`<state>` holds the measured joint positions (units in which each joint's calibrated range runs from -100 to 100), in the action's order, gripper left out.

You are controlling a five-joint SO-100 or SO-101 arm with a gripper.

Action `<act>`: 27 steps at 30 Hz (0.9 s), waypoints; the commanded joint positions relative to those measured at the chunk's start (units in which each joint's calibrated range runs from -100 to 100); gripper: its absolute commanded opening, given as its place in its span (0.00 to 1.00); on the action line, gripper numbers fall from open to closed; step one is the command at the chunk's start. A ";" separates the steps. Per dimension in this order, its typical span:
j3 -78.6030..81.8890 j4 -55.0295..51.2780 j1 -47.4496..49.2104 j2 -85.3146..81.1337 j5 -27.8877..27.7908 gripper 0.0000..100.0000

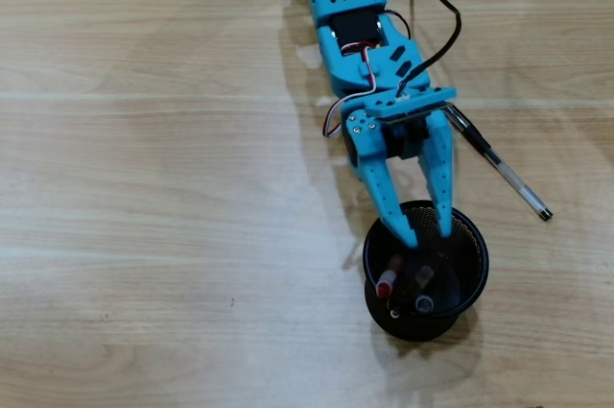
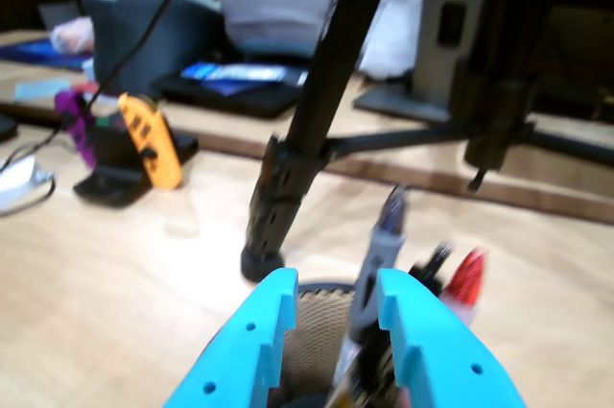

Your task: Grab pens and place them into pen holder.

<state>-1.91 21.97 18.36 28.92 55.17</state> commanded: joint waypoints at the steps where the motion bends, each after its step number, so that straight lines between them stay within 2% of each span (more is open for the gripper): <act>1: 6.73 0.46 1.93 -9.48 -0.28 0.10; 5: 15.74 0.46 2.39 -18.05 -0.28 0.01; 10: 25.12 0.46 2.66 -26.36 -0.43 0.02; 20: 43.23 0.11 6.83 -41.82 -5.11 0.02; 23: 45.58 -7.12 7.56 -45.60 -5.21 0.02; 27: 44.86 -24.94 9.10 -50.22 -5.26 0.02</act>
<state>43.63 11.07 26.57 -15.18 50.23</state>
